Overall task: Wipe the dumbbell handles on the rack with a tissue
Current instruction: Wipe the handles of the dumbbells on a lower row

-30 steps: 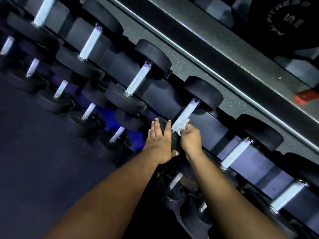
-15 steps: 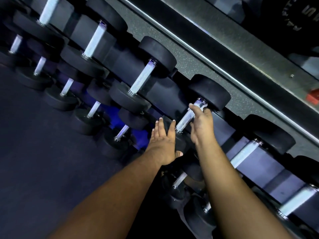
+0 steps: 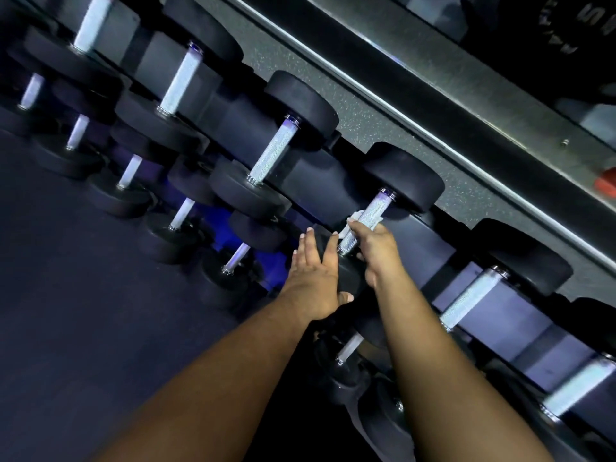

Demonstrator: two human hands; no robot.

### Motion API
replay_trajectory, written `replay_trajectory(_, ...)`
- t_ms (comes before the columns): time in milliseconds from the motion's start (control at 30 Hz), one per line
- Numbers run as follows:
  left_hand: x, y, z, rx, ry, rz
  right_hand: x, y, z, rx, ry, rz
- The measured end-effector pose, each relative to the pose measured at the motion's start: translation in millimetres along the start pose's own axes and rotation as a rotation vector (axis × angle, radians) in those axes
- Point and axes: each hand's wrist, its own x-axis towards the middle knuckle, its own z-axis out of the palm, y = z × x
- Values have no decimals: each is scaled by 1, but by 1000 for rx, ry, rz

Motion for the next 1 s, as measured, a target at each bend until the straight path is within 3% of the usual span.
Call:
replay_trajectory(100,-1,0,0,1,-14,2,5,-3,-11,-47,-126,73)
replay_trajectory(233,0,-1,0,-2,-18,-2,4,-5,-18,228,-11,-63)
replay_trajectory(433,0,0,0,-3,-14,-6,-3,11,-13,-242,-54,-2)
replay_trajectory(600,0,0,0,-2,-11,2,10,-4,-21,185,-90,-99)
replay_trajectory(700,0,0,0,-7,5,2,6,7,-19,13,-206,-39)
replay_trajectory(800,0,0,1,-8,2,-4,-4,25,-25,-80,-190,-29)
replay_trajectory(1000,-1,2,2,-19,13,1,3,-9,-26,344,-103,-116)
